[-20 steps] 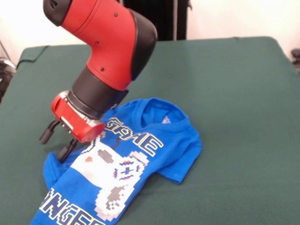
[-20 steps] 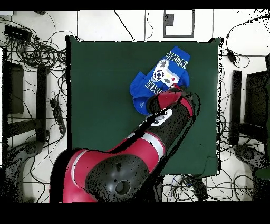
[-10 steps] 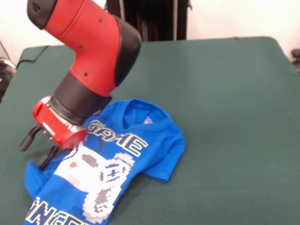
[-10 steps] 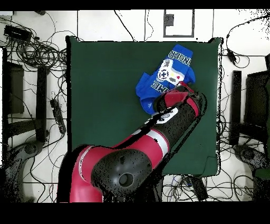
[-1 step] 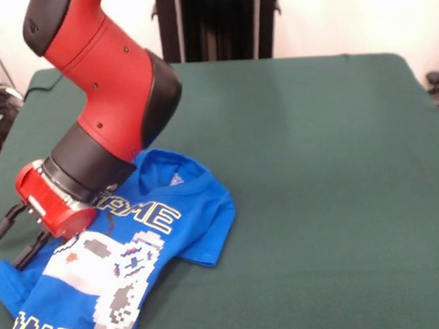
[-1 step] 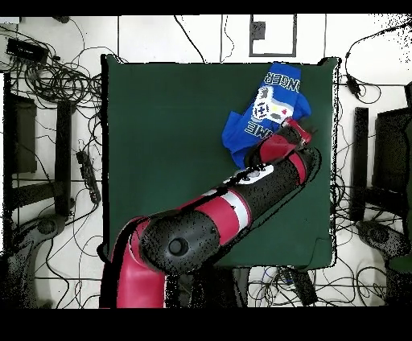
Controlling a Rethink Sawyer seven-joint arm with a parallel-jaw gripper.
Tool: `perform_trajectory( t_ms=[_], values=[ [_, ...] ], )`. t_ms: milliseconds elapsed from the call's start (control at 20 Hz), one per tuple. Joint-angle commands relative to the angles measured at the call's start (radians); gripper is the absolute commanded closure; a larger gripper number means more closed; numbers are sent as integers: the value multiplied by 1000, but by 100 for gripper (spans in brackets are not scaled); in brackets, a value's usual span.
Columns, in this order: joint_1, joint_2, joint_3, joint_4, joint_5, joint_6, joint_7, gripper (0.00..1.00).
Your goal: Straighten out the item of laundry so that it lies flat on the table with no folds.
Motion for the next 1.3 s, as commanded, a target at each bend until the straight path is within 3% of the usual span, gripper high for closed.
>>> perform_trajectory(
  t_ms=[50, 150, 200, 250, 300, 400, 550, 850, 1050, 1300],
  values=[
    [-11, 131, -57, -5, 197, -99, 79, 0],
    [-13, 111, -11, -7, 172, -102, 65, 0],
    [-58, -3, 196, -35, -46, -39, 30, 0],
    [-79, -61, 293, -30, -136, -2, -3, 0],
    [-118, -176, 460, 8, -275, 67, -79, 0],
    [-160, -319, 632, 94, -372, 188, -189, 0],
    [-148, -419, 681, 165, -411, 291, -200, 0],
    [-49, -437, 580, 178, -434, 260, -52, 0],
    [-100, -506, 693, 213, -486, 248, -67, 0],
    [-210, -574, 892, 244, -538, 321, -153, 0]
  ],
)
